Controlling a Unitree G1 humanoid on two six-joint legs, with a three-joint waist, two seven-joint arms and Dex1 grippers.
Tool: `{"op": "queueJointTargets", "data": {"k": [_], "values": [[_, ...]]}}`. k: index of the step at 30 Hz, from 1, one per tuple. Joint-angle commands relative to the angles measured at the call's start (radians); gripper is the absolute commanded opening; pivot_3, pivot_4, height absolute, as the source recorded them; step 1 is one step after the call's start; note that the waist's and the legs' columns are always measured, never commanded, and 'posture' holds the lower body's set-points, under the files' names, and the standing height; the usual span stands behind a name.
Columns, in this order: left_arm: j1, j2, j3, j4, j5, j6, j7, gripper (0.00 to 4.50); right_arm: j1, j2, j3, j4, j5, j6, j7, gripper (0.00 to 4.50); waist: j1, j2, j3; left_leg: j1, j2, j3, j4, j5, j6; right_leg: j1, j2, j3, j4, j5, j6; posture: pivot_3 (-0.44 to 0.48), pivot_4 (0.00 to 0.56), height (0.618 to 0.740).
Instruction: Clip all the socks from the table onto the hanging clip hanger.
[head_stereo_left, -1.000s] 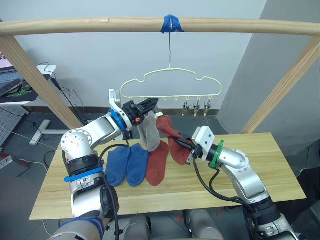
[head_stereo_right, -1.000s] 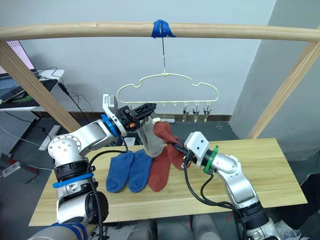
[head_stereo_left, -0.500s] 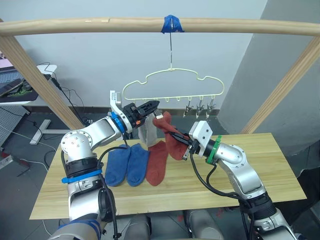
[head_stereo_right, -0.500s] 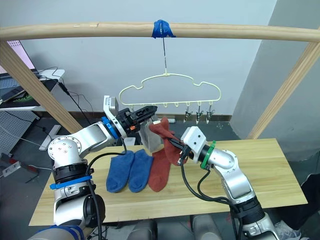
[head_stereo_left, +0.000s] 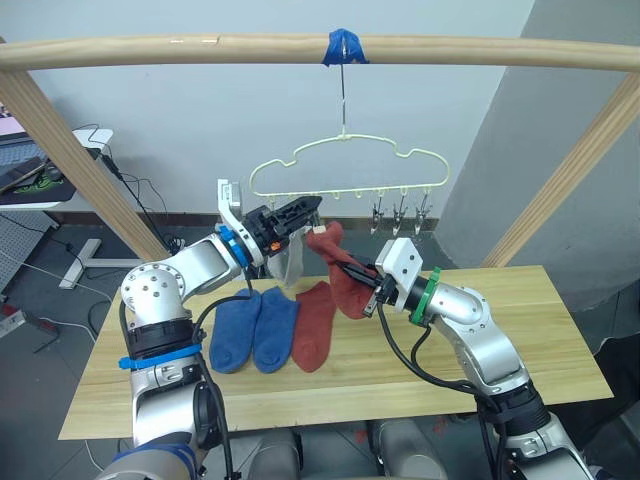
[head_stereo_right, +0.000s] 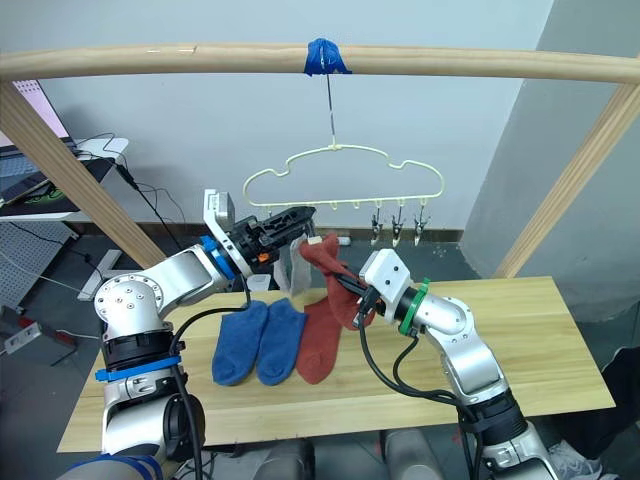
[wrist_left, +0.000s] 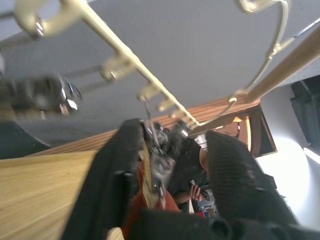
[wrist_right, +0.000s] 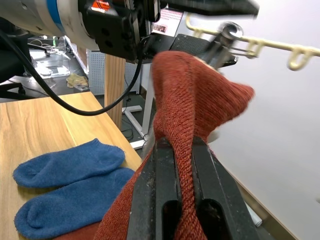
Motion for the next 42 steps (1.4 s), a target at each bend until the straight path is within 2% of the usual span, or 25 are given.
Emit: {"op": "queueJointTargets", "data": {"k": [1,4,7,12,14,17,21,25,26,29,34,37,41,42], "values": [[-0.003,0.027,0.023,-0.055,-0.049,0.002,0.000,3.58,-0.009,0.014,-0.005,-0.018,0.021,0.006,-0.010,0.00,0.000,0.000,0.000,0.000,0.000,0.000,0.000,0.000,0.000,0.000,0.000,0.000,0.000,0.000,0.000,-0.111,0.165,0.740],[0.021,0.068,0.014,-0.098,-0.058,0.024,-0.001,4.49,-0.015,0.022,-0.017,-0.010,0.033,0.033,-0.012,0.00,-0.001,0.000,0.000,0.000,0.000,0.000,0.000,0.000,0.000,0.000,0.000,0.000,0.000,0.000,0.000,-0.106,0.162,0.740],[0.077,0.142,-0.036,-0.182,-0.022,0.044,-0.051,4.50,-0.019,0.020,-0.032,0.005,0.043,0.049,-0.010,0.79,0.000,0.000,0.000,0.000,0.000,0.000,-0.001,0.000,0.000,-0.001,0.000,0.000,0.000,0.000,0.000,-0.100,0.160,0.740],[0.142,0.204,-0.078,-0.280,-0.020,0.044,-0.100,4.50,-0.013,0.010,-0.051,0.028,0.051,0.065,-0.016,2.61,0.007,0.000,0.000,0.000,0.000,0.000,-0.001,0.000,0.000,-0.001,0.000,0.000,0.000,-0.001,-0.001,-0.084,0.152,0.740],[0.189,0.247,-0.129,-0.340,0.044,0.008,-0.159,4.50,0.000,0.002,-0.068,0.021,0.064,0.078,-0.017,3.30,0.009,0.000,0.000,-0.001,0.000,0.000,-0.001,0.000,0.000,-0.001,0.000,0.000,0.000,-0.001,-0.001,-0.080,0.147,0.740],[0.234,0.256,-0.150,-0.379,0.084,-0.038,-0.180,4.50,0.021,-0.010,-0.089,-0.008,0.076,0.108,-0.028,4.42,0.018,0.000,0.000,0.000,0.000,0.001,-0.002,0.000,0.000,-0.001,-0.001,0.000,-0.001,-0.002,-0.003,-0.081,0.141,0.740],[0.308,0.276,-0.215,-0.487,0.226,-0.129,-0.160,4.50,0.067,-0.027,-0.148,-0.101,0.116,0.217,-0.076,4.47,0.028,0.000,0.000,-0.001,0.000,0.001,-0.003,0.000,0.000,-0.003,0.000,0.000,0.000,-0.002,-0.004,-0.074,0.136,0.740],[0.381,0.287,-0.269,-0.584,0.417,-0.311,-0.171,4.50,0.080,-0.017,-0.173,-0.157,0.117,0.272,-0.140,4.47,0.030,0.000,0.000,-0.001,0.000,0.001,-0.003,0.000,0.000,-0.003,-0.001,0.001,0.000,-0.004,-0.007,-0.079,0.126,0.740],[0.392,0.283,-0.271,-0.593,0.427,-0.347,-0.202,4.50,0.087,-0.007,-0.176,-0.194,0.118,0.296,-0.169,4.47,0.031,0.000,0.000,-0.001,0.000,0.001,-0.003,0.000,0.000,-0.003,-0.001,0.000,0.000,-0.004,-0.008,-0.079,0.126,0.740],[0.438,0.355,-0.334,-0.634,0.429,-0.457,-0.489,4.50,0.073,0.060,-0.194,-0.272,0.123,0.374,-0.287,4.47,0.031,0.000,0.000,-0.002,0.001,0.001,-0.003,0.000,0.000,-0.004,0.000,0.000,0.000,-0.005,-0.009,-0.082,0.119,0.740],[0.466,0.336,-0.356,-0.614,0.535,-0.670,-0.603,4.50,0.021,0.102,-0.172,-0.210,0.079,0.352,-0.359,4.47,0.031,0.000,-0.001,-0.002,0.000,0.003,-0.003,0.000,0.000,-0.004,-0.001,0.001,0.000,-0.005,-0.009,-0.090,0.122,0.740],[0.480,0.330,-0.351,-0.597,0.591,-0.759,-0.635,4.50,-0.021,0.122,-0.192,-0.154,0.061,0.319,-0.399,3.92,0.030,0.000,-0.001,-0.002,0.001,0.003,-0.003,0.000,0.000,-0.004,-0.001,0.001,0.000,-0.005,-0.009,-0.087,0.118,0.740],[0.512,0.326,-0.338,-0.593,0.617,-0.805,-0.643,4.50,-0.063,0.123,-0.197,-0.076,0.022,0.270,-0.443,2.57,0.029,0.000,-0.001,-0.002,0.001,0.003,-0.003,0.000,0.000,-0.004,-0.001,0.001,-0.001,-0.005,-0.009,-0.079,0.120,0.740],[0.517,0.329,-0.340,-0.593,0.624,-0.811,-0.646,4.50,-0.069,0.124,-0.197,-0.064,0.021,0.263,-0.444,2.57,0.029,0.000,-0.001,-0.003,0.001,0.003,-0.003,0.000,0.000,-0.004,-0.001,0.001,-0.001,-0.005,-0.009,-0.079,0.120,0.740]]}}
